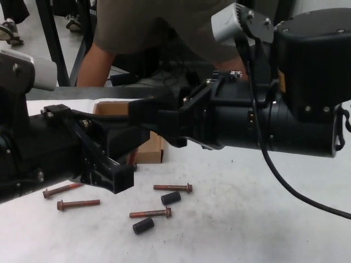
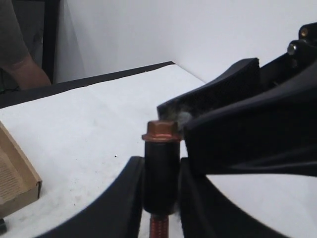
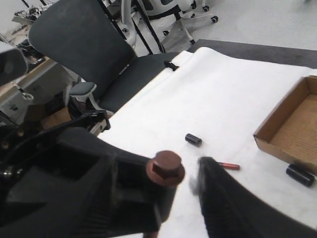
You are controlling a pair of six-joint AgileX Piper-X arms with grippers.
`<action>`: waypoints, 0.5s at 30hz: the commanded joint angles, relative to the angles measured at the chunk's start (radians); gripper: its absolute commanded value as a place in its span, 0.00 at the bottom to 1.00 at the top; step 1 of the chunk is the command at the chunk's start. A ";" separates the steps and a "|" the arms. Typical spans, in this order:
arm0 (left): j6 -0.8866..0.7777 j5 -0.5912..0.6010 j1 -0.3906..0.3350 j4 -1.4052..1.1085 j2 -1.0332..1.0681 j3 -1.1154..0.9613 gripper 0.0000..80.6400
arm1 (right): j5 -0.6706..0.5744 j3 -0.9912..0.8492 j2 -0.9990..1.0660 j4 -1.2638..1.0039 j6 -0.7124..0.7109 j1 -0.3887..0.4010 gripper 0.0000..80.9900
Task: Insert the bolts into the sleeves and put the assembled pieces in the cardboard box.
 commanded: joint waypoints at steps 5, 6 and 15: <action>0.000 -0.018 -0.002 -0.087 -0.007 -0.017 0.01 | -0.007 0.005 0.000 0.081 -0.027 -0.017 0.59; 0.005 -0.025 -0.002 -0.087 -0.007 -0.017 0.01 | -0.007 0.005 -0.003 0.082 -0.027 -0.017 0.59; 0.137 -0.083 0.063 -0.087 0.009 -0.017 0.01 | -0.009 0.005 -0.084 0.104 -0.049 -0.028 0.59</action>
